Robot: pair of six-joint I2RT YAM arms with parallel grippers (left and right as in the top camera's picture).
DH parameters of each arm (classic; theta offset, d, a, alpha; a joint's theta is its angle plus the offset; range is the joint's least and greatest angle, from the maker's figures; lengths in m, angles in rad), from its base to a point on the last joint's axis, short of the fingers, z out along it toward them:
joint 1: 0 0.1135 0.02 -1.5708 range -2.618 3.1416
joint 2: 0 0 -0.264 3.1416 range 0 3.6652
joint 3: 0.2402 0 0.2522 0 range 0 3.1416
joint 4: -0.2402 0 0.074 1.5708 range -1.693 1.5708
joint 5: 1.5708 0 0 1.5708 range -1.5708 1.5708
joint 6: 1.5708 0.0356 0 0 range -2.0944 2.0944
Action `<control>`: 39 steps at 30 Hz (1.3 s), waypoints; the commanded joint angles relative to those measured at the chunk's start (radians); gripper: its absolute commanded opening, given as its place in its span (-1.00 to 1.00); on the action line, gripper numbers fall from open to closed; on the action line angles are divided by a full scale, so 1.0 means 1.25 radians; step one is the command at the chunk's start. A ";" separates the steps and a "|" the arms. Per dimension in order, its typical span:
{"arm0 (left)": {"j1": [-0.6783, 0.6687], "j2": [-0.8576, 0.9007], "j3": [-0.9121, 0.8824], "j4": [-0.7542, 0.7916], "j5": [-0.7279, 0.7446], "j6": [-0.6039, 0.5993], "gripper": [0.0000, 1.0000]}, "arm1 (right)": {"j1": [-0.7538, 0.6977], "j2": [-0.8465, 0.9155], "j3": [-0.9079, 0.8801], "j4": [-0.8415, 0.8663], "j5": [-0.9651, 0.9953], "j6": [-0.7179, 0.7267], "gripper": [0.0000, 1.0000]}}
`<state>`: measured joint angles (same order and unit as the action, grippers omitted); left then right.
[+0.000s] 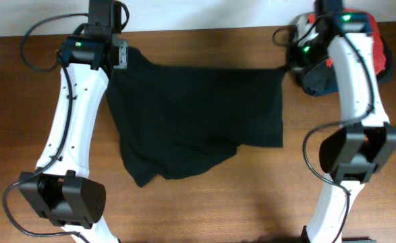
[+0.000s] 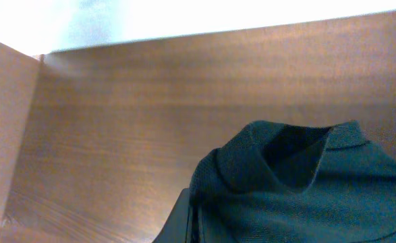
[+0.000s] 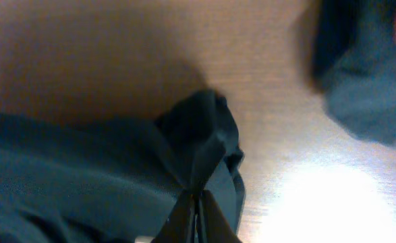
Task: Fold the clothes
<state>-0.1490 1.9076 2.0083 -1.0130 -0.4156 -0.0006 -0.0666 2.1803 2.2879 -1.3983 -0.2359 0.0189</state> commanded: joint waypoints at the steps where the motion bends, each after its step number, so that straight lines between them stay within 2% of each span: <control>1: 0.006 -0.053 0.060 0.002 -0.054 -0.001 -0.99 | -0.027 -0.037 0.135 -0.078 0.037 -0.003 -0.92; 6: 0.006 -0.124 0.074 0.003 -0.109 0.026 -0.99 | -0.049 -0.062 0.255 -0.157 0.036 -0.003 -0.92; 10: 0.006 -0.218 0.089 0.006 -0.118 0.025 -0.99 | -0.085 -0.152 0.363 -0.219 0.036 -0.003 -0.92; 21: -0.041 -0.530 0.089 -0.008 -0.066 0.025 -0.99 | -0.137 -0.481 0.390 -0.240 0.040 -0.003 -0.93; 28: -0.062 -0.687 0.089 -0.059 -0.056 0.025 -0.99 | -0.137 -0.663 0.345 -0.240 0.066 -0.003 -0.93; 32: -0.062 -0.676 0.089 -0.060 -0.058 0.026 -0.99 | -0.137 -0.682 0.288 -0.240 0.070 -0.003 -0.92; 39: -0.062 -0.573 0.085 -0.109 -0.093 0.025 -0.99 | -0.136 -0.641 0.099 -0.240 0.069 -0.013 -0.92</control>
<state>-0.2234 1.1130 2.1178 -1.1305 -0.4801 0.0162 -0.2234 1.3277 2.4985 -1.6920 -0.1955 0.0170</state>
